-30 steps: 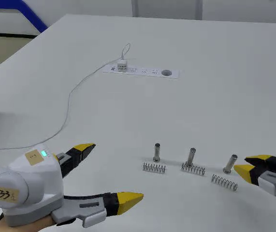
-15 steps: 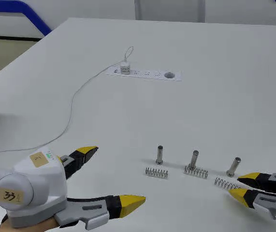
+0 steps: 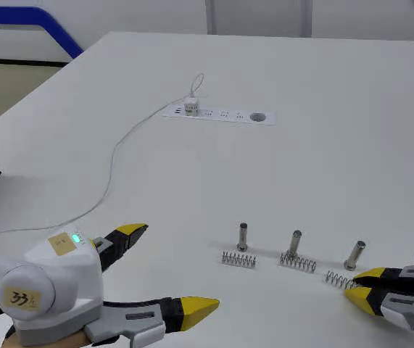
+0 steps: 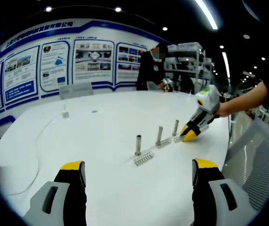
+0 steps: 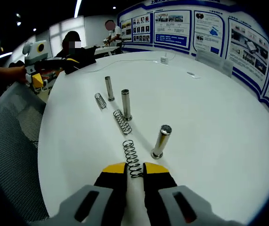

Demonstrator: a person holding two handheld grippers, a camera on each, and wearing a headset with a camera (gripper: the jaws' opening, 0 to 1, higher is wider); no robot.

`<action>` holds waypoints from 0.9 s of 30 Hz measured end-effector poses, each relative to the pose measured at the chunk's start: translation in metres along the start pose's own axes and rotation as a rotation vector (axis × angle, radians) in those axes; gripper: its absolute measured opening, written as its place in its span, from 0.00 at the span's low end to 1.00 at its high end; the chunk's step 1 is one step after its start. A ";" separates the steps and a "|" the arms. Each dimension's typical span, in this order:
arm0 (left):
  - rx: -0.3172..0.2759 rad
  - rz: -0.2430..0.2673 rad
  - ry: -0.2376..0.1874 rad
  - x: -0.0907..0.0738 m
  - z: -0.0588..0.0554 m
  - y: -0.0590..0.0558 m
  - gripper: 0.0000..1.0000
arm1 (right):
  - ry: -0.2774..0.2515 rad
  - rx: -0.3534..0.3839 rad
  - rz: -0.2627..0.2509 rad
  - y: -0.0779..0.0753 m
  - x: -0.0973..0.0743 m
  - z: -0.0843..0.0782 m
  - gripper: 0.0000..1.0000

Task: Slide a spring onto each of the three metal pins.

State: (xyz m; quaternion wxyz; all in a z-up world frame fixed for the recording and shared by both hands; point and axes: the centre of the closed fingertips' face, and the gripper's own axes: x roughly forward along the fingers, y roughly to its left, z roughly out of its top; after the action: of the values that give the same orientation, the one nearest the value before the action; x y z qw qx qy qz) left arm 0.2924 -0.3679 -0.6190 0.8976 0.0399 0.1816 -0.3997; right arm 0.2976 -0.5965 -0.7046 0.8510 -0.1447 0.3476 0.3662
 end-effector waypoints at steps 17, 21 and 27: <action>0.014 -0.037 0.035 0.003 -0.005 -0.007 0.93 | 0.022 -0.044 0.005 0.004 -0.010 0.000 0.10; 0.023 -0.038 0.026 0.003 -0.002 -0.007 0.92 | 0.011 -0.055 0.003 0.007 -0.019 0.008 0.10; 0.047 -0.058 0.008 0.006 0.013 -0.015 0.91 | -0.063 -0.021 0.036 0.014 -0.033 0.036 0.10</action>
State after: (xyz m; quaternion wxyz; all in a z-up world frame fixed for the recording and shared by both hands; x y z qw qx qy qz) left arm 0.2889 -0.3849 -0.6081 0.8837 0.0573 0.1770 -0.4294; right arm 0.2886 -0.5861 -0.6552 0.8533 -0.1358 0.3193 0.3892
